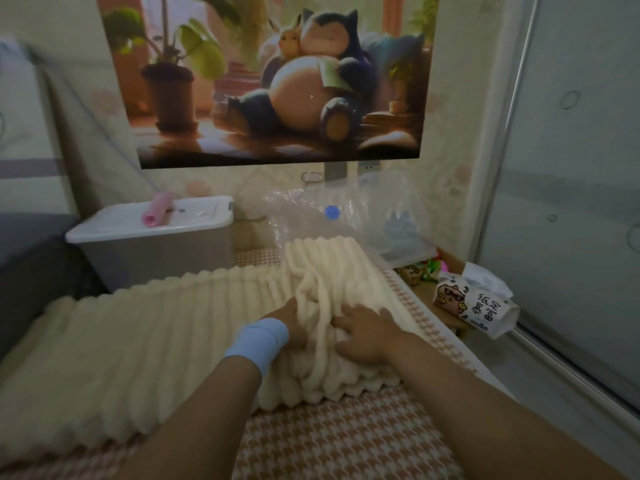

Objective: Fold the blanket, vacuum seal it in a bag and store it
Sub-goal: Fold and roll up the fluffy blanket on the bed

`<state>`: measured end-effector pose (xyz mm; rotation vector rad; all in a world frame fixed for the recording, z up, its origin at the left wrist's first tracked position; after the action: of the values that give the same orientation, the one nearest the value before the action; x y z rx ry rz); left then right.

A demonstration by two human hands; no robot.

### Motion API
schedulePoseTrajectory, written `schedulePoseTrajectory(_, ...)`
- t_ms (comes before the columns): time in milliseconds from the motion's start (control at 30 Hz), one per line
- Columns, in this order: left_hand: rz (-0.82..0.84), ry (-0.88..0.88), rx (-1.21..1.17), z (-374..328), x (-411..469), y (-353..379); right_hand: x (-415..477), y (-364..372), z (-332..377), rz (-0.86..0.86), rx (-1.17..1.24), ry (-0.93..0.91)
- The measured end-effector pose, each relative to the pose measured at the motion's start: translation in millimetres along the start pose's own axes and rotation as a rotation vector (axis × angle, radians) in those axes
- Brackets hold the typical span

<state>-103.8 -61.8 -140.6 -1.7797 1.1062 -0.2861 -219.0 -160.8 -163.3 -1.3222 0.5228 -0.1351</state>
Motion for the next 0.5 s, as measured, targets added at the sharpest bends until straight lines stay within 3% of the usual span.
schedulePoseTrajectory(67, -0.045, -0.136, 0.115, 3, 5, -10, 0, -12, 4, -0.103, -0.010, 0.037)
schedulePoseTrajectory(167, -0.227, -0.160, -0.109, 0, 10, -25, -2, -27, 7, -0.330, 0.006, 0.061)
schedulePoseTrajectory(267, -0.080, -0.014, -0.183, -12, 19, 8, 1, -19, 4, -0.271, 0.005, -0.012)
schedulePoseTrajectory(367, -0.107, 0.088, -0.189, -12, 20, 10, 1, -12, -3, -0.174, 0.081, -0.078)
schedulePoseTrajectory(500, 0.003, -0.095, 0.088, -3, 22, -6, 1, -32, -13, -0.340, 0.163, -0.015)
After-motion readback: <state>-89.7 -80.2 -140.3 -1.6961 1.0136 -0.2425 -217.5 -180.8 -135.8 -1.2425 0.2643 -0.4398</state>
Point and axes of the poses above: each hand's wrist, its own x-axis towards the middle knuckle, its own y-axis out of the palm, z = x × y, the point moved 7 cm from there along x, towards the middle knuckle, and after that the axes turned 6 degrees about z, right-handed, at the moved point
